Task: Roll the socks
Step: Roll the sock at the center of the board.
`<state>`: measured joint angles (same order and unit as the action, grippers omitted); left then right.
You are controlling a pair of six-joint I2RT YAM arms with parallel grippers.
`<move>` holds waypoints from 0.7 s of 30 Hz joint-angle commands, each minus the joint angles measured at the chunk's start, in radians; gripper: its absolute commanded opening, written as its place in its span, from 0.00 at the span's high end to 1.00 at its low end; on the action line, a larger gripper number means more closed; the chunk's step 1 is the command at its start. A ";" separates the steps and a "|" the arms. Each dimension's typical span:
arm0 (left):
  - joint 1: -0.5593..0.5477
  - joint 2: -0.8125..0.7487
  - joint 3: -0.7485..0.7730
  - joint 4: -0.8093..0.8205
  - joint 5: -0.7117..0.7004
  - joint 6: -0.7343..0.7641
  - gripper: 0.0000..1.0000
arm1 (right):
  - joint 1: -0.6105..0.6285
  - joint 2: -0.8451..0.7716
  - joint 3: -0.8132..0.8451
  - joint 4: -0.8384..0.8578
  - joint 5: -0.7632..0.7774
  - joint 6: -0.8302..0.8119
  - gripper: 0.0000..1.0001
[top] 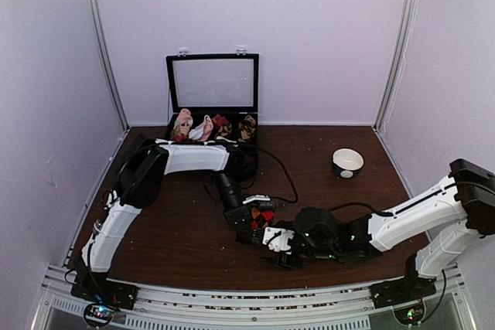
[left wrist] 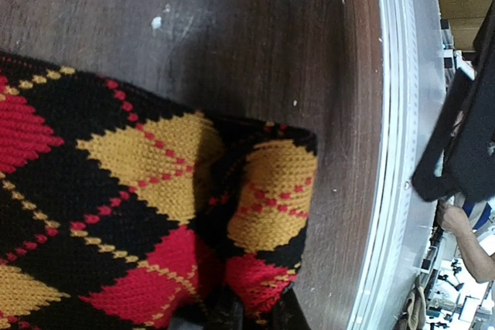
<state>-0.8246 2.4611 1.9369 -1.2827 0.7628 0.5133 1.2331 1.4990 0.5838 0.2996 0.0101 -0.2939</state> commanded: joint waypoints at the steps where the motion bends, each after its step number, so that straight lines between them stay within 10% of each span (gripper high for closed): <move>1: -0.013 0.110 -0.002 0.052 -0.214 -0.010 0.97 | -0.006 0.086 0.072 -0.018 0.023 -0.135 0.34; 21: -0.012 0.086 0.012 0.022 -0.192 0.044 0.80 | -0.113 0.332 0.141 -0.013 -0.046 -0.141 0.69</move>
<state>-0.8276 2.4771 1.9697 -1.3174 0.7547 0.5243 1.1351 1.7840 0.7486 0.3042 -0.0158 -0.4702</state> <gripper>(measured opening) 0.182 0.331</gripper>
